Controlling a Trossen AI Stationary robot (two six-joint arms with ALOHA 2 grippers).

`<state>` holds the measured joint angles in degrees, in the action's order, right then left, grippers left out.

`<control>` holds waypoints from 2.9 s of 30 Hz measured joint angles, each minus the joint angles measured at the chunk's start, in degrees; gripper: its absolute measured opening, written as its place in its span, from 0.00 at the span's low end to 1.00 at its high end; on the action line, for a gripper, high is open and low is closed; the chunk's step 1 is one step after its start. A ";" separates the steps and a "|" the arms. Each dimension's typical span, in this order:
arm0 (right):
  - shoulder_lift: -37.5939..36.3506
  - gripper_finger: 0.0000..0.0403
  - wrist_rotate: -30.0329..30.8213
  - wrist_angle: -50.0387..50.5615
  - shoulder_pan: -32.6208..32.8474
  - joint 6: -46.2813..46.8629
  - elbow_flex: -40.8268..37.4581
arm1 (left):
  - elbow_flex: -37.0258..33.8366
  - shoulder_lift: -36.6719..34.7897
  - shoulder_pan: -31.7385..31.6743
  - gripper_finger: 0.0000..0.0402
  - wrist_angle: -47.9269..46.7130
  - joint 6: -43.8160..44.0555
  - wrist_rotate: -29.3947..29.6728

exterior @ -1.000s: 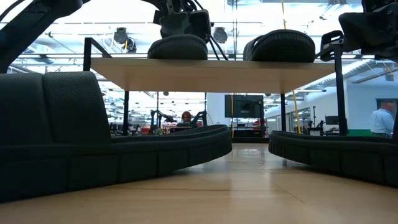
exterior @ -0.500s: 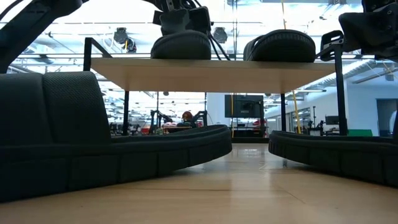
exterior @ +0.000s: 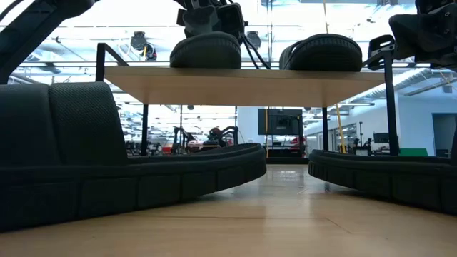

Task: Pick and place slides into the shelf
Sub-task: Put the left black slide on the shelf

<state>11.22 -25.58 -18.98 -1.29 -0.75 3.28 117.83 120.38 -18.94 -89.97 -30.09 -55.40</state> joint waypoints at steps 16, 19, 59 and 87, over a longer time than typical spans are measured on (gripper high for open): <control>-0.02 0.00 -0.01 -0.01 0.01 0.06 -0.01 | 0.08 -0.13 0.07 0.03 4.18 1.59 7.87; -0.02 0.00 -0.01 -0.02 -0.01 0.06 0.01 | 0.12 -0.22 0.26 0.03 4.41 1.44 10.01; -0.02 0.00 -0.01 0.00 0.00 0.52 0.01 | 8.16 0.00 0.33 0.60 0.92 4.95 17.37; -0.02 0.00 0.00 0.00 0.01 0.52 0.01 | 8.49 -11.74 -0.07 0.55 2.76 10.93 36.57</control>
<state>11.20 -25.58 -18.98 -1.28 -0.23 3.29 126.32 108.64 -19.00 -87.22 -19.16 -18.83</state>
